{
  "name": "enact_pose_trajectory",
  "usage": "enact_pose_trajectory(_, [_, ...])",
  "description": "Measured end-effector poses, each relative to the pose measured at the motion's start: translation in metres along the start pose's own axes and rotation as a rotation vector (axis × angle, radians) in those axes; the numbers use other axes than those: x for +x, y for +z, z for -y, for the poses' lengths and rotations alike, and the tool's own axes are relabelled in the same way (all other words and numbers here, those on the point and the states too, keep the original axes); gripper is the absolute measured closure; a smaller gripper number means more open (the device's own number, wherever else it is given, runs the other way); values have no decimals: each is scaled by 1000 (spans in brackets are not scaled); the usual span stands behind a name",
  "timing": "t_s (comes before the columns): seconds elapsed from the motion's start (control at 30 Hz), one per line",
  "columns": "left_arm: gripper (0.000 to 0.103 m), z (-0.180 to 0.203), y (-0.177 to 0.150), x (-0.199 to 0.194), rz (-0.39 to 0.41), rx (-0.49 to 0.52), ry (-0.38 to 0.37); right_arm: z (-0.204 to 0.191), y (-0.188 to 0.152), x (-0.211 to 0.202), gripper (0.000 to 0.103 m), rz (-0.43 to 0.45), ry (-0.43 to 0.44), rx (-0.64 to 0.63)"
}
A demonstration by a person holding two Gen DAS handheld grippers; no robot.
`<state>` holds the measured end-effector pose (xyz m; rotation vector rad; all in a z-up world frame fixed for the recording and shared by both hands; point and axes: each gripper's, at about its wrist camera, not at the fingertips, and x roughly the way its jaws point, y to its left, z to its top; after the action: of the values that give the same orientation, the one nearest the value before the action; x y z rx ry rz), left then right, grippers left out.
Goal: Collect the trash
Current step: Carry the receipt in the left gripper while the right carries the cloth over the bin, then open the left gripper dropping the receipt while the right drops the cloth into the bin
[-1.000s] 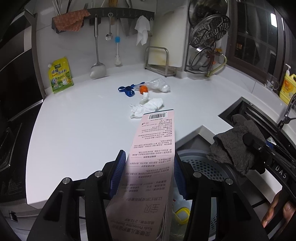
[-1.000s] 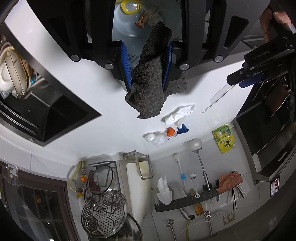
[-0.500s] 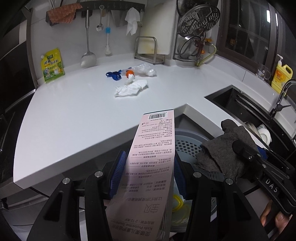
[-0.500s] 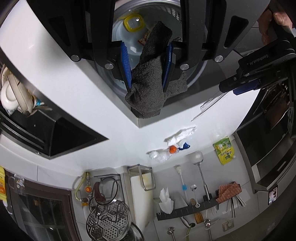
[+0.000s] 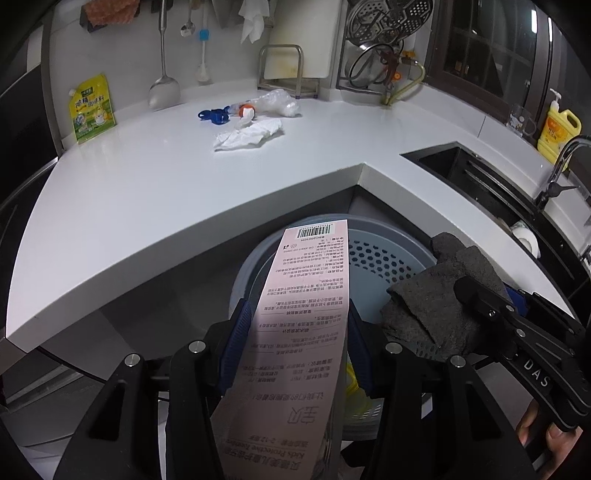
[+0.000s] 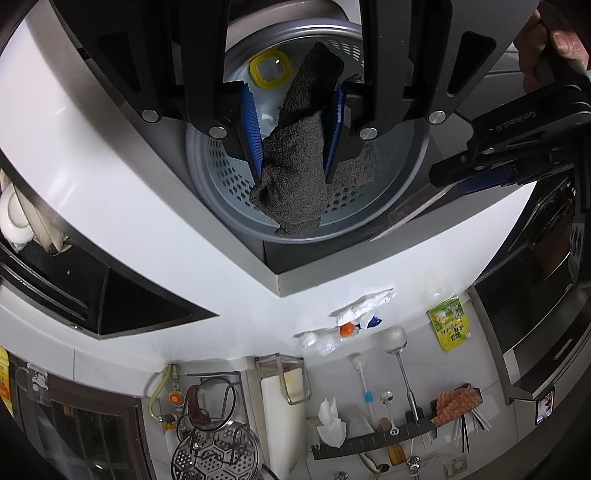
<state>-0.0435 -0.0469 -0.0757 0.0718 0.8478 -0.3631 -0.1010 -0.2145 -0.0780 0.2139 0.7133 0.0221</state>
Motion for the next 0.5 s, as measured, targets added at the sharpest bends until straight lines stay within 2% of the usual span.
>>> enact_pose_trajectory(0.5, [53, -3, -10, 20, -60, -9, 9, 2, -12, 21, 72, -65, 13, 2])
